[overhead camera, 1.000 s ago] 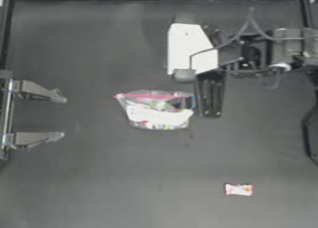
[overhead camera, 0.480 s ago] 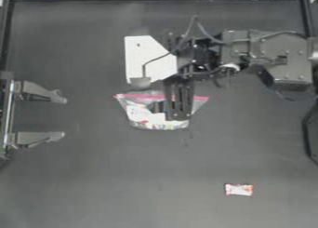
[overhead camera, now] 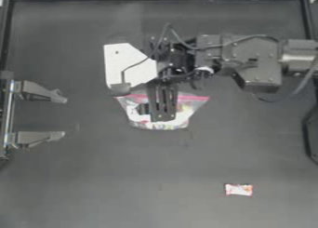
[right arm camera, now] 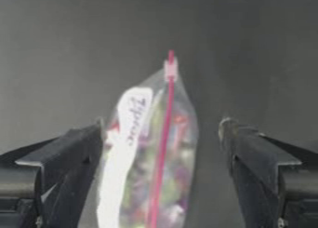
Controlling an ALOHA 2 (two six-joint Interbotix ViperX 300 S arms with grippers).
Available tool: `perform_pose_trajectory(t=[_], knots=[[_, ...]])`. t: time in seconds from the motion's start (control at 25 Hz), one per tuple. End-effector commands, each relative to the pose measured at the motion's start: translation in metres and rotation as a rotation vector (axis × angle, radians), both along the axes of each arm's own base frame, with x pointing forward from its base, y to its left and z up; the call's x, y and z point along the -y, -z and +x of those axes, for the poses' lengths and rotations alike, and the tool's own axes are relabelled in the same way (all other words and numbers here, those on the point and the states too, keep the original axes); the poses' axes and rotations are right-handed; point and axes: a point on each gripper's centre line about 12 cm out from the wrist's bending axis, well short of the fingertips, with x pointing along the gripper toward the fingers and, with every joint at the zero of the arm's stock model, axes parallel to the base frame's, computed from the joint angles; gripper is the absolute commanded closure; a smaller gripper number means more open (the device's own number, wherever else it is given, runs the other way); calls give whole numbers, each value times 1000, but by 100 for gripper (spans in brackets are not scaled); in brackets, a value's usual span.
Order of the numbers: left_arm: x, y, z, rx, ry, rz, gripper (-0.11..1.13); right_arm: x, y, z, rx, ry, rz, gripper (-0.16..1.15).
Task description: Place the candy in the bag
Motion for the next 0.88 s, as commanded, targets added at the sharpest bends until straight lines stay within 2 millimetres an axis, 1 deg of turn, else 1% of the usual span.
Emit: perform_pose_trajectory(t=[0.04,0.32,0.88], knots=[[-1,-3,3,3,-3,0,5,3,-14,9,25,-3,-20,-3],[-1,-3,3,1,-3,3,5,4,-3,19,1,-5,-14,-3],[-1,0,2,-5,-5,3,5,-2,8,38,-16,-45,-17,-3]])
